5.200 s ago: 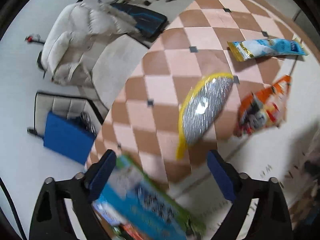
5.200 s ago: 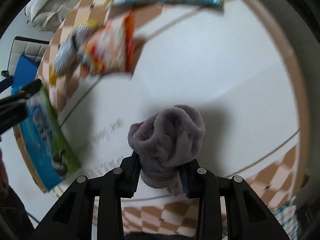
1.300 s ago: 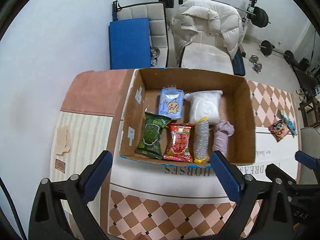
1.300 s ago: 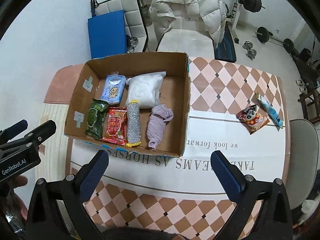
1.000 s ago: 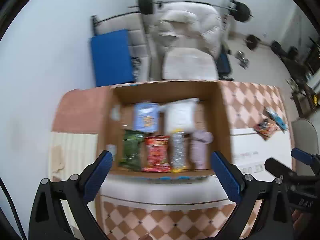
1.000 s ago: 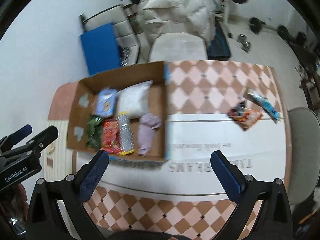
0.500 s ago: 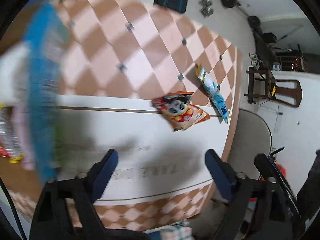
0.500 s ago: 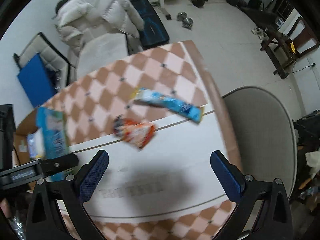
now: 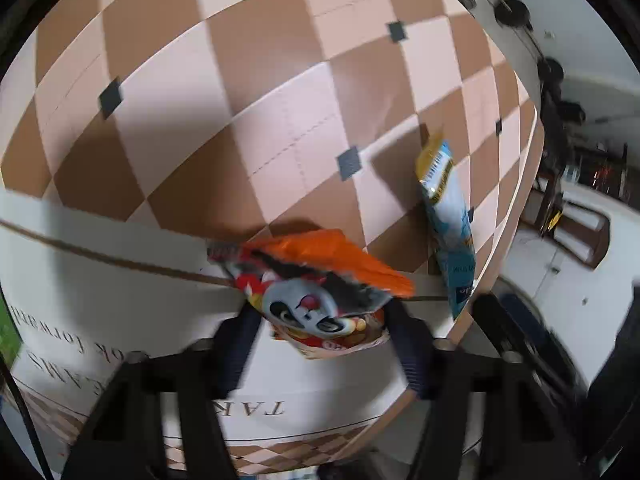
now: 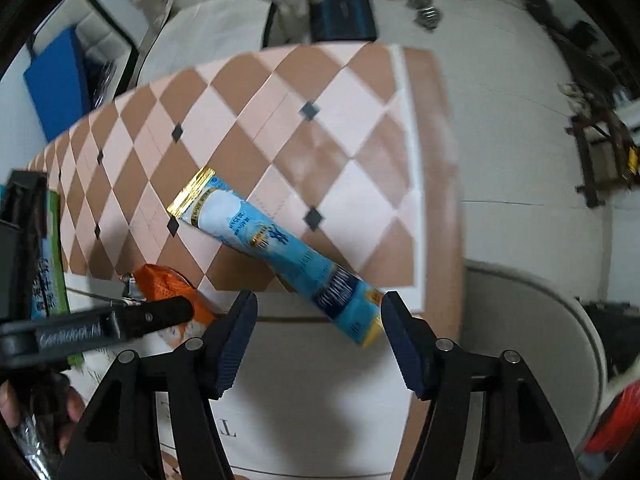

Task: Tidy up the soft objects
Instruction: 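Grasp the panda snack bag with the left tool while the right tool grasps the blue tube snack, then lower the panda bag and blue tube snack into the box and release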

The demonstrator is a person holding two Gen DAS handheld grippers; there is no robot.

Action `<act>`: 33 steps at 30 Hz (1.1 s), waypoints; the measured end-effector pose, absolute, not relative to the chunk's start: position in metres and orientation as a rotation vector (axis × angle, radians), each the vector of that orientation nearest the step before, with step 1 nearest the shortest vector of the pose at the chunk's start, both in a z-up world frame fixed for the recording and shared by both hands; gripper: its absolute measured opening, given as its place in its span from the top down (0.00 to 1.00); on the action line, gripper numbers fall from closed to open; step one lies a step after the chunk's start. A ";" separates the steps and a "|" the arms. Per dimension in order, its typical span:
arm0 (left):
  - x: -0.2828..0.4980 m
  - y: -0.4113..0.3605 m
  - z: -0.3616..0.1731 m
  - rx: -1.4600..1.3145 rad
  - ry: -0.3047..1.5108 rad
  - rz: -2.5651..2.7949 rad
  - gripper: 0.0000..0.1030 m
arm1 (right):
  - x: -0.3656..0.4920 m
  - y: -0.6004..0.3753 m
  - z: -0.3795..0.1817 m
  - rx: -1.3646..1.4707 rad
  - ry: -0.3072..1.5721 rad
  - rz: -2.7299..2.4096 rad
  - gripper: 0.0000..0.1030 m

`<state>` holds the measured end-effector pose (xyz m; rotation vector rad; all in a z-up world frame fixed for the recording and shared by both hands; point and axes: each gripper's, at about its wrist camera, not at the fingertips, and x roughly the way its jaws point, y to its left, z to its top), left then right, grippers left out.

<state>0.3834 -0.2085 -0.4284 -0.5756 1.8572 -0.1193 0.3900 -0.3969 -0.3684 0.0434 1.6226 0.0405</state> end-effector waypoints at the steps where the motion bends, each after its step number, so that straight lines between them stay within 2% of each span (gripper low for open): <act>1: 0.386 -0.212 -0.425 -0.515 1.848 -0.121 0.49 | 0.394 -0.395 -0.377 0.040 1.634 0.057 0.35; 5: 0.397 -0.222 -0.406 -0.146 1.758 -0.087 0.50 | 0.403 -0.384 -0.405 -0.006 1.679 0.087 0.35; 6: 0.400 -0.223 -0.402 -0.052 1.733 -0.075 0.50 | 0.404 -0.383 -0.412 -0.017 1.706 0.071 0.38; 7: 0.402 -0.225 -0.401 0.022 1.715 -0.070 0.50 | 0.403 -0.383 -0.416 -0.015 1.726 0.055 0.44; 8: 0.405 -0.224 -0.401 0.075 1.706 -0.076 0.49 | 0.400 -0.386 -0.422 0.036 1.769 0.029 0.56; 9: 0.408 -0.222 -0.403 0.086 1.715 -0.085 0.48 | 0.397 -0.386 -0.422 0.070 1.782 0.035 0.64; 10: 0.412 -0.219 -0.408 0.075 1.740 -0.089 0.48 | 0.395 -0.385 -0.423 0.095 1.794 0.055 0.66; 14: 0.421 -0.211 -0.426 -0.017 1.824 -0.096 0.46 | 0.382 -0.375 -0.422 0.146 1.828 0.107 0.66; 15: 0.423 -0.211 -0.427 -0.031 1.829 -0.094 0.42 | 0.382 -0.375 -0.420 0.148 1.810 0.095 0.63; 16: 0.424 -0.211 -0.427 -0.037 1.819 -0.095 0.41 | 0.382 -0.376 -0.420 0.159 1.802 0.086 0.60; 17: 0.425 -0.215 -0.427 -0.016 1.816 -0.089 0.41 | 0.383 -0.378 -0.420 0.179 1.792 0.069 0.56; 22: 0.428 -0.239 -0.428 0.102 1.775 -0.084 0.41 | 0.390 -0.385 -0.422 0.210 1.756 -0.007 0.56; 23: 0.427 -0.240 -0.428 0.106 1.768 -0.083 0.42 | 0.391 -0.385 -0.422 0.208 1.747 -0.018 0.56; 25: 0.428 -0.246 -0.428 0.100 1.761 -0.076 0.50 | 0.393 -0.383 -0.423 0.181 1.741 -0.045 0.57; 26: 0.425 -0.245 -0.426 0.097 1.761 -0.077 0.52 | 0.393 -0.381 -0.423 0.169 1.735 -0.062 0.62; 27: 0.420 -0.243 -0.426 0.097 1.765 -0.077 0.55 | 0.391 -0.378 -0.423 0.152 1.721 -0.077 0.75; 30: 0.409 -0.240 -0.420 0.099 1.750 -0.072 0.58 | 0.386 -0.369 -0.422 0.145 1.714 -0.090 0.82; 33: 0.398 -0.236 -0.407 0.066 1.730 -0.081 0.59 | 0.378 -0.363 -0.417 0.185 1.702 -0.066 0.84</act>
